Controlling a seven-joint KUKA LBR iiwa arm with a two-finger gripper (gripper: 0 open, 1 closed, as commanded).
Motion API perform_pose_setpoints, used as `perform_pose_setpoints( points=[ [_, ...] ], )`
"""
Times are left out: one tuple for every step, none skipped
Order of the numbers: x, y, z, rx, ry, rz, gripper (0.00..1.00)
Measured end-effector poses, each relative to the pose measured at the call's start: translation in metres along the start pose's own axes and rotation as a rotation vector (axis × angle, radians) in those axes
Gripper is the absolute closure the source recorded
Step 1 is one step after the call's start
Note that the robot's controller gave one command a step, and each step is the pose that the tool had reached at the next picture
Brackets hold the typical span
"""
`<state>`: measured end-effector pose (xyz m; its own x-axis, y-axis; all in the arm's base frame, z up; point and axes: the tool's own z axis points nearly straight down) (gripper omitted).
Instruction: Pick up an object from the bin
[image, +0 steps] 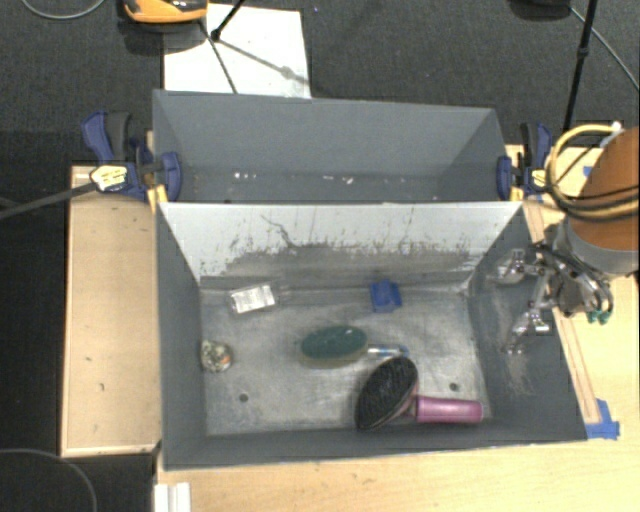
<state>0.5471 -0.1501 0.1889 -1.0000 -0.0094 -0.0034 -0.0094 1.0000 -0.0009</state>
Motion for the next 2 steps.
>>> perform_pose_setpoints(
  points=[
    [0.048,0.089,0.1,0.003,-0.025,-0.084,0.0],
    [0.053,0.139,0.022,-0.003,-0.007,-0.088,0.0]
  ],
)
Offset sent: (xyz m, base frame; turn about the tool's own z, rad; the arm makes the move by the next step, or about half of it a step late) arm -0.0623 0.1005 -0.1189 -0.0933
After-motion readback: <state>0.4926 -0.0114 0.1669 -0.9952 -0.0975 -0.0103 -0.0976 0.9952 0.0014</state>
